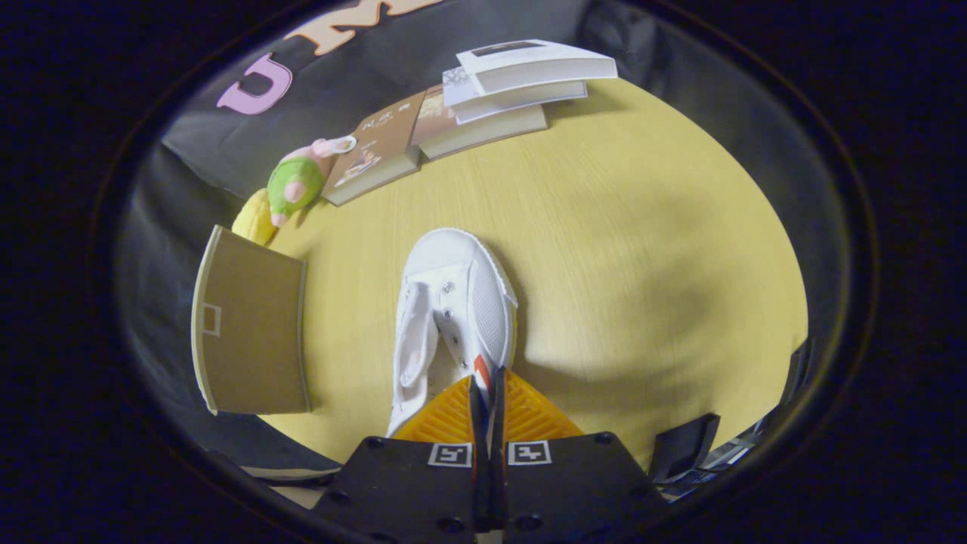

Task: Open the storage box then place both shoes into the box .Put the left shoe in first, then the right shoe, with the right side of both shoes facing outward in a uniform manner.

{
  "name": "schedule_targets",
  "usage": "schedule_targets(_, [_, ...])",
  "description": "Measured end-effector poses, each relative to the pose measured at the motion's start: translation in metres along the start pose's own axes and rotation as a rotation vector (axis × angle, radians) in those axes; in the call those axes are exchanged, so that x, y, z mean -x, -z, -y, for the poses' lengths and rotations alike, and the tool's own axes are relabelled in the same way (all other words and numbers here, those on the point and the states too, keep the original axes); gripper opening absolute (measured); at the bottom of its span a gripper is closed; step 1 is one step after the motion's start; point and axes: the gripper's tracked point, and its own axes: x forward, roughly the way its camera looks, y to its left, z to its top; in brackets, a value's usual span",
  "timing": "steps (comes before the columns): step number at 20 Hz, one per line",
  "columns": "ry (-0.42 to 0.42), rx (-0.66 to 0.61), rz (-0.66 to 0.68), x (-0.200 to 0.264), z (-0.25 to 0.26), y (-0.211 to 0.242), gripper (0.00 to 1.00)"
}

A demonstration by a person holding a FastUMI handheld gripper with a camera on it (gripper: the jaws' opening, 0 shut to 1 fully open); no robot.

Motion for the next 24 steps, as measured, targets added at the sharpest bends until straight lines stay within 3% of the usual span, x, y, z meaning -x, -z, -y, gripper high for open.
schedule_targets(6, [-0.104,-0.076,0.059,0.035,-0.059,-0.019,0.04])
schedule_targets(14, [-0.251,-0.012,0.129,0.091,-0.195,-0.043,0.04])
schedule_targets(19, [-0.339,0.031,0.118,0.093,-0.287,-0.037,0.04])
schedule_targets(24, [-0.363,0.081,0.075,0.07,-0.352,-0.016,0.03])
